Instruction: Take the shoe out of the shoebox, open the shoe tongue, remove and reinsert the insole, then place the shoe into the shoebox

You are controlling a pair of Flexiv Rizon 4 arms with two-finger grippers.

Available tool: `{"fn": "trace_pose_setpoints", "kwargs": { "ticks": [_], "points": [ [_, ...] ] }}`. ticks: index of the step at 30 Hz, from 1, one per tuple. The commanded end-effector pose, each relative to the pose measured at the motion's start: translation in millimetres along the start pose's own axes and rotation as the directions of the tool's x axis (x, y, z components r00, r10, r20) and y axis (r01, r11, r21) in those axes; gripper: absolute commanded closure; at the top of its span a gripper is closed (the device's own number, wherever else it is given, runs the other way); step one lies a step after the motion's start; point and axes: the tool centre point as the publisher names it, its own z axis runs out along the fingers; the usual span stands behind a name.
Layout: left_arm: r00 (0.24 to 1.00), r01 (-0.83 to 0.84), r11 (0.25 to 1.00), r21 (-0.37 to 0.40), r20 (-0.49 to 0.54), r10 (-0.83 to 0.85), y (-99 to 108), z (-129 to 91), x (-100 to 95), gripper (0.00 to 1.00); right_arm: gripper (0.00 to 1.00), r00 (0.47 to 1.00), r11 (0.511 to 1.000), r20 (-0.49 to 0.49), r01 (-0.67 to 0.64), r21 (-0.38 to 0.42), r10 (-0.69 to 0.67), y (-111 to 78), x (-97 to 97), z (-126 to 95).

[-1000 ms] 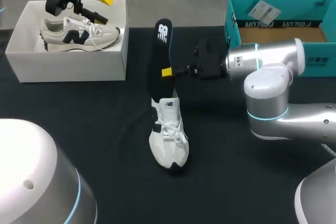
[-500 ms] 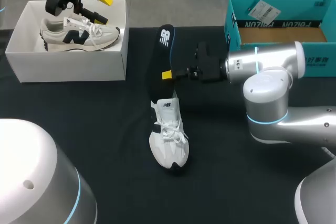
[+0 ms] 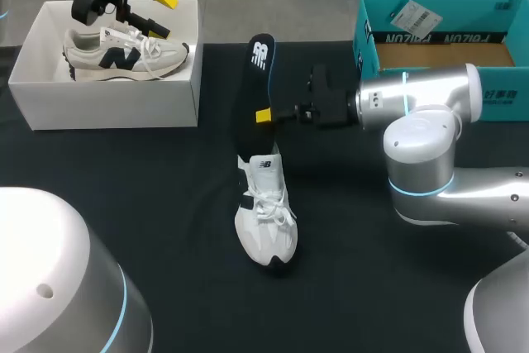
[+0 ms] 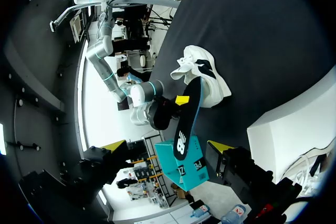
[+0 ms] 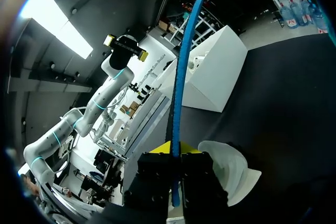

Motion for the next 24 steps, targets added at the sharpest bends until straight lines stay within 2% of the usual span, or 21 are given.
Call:
{"fn": "trace_pose_setpoints", "kwargs": {
  "ticks": [1, 13, 18, 24],
  "points": [
    [1.000, -0.001, 1.000, 0.003, -0.002, 0.001, 0.4, -0.9, 0.0, 0.00, 1.00, 1.000, 1.000, 0.004, -0.002, 0.002, 0.002, -0.8, 1.2, 0.4],
    [1.000, -0.001, 1.000, 0.003, -0.002, 0.001, 0.4, -0.9, 0.0, 0.00, 1.00, 1.000, 1.000, -0.012, -0.005, 0.020, 0.005, -1.1, -5.9, -1.2],
    [1.000, -0.001, 1.000, 0.003, -0.002, 0.001, 0.4, -0.9, 0.0, 0.00, 1.00, 0.999, 1.000, -0.031, -0.008, -0.014, 0.007, -4.2, -10.0, -7.4],
    [1.000, -0.001, 1.000, 0.003, -0.002, 0.001, 0.4, -0.9, 0.0, 0.00, 1.00, 1.000, 1.000, -0.025, 0.002, -0.008, -0.002, 2.8, -12.9, -5.8]
  ]
}}
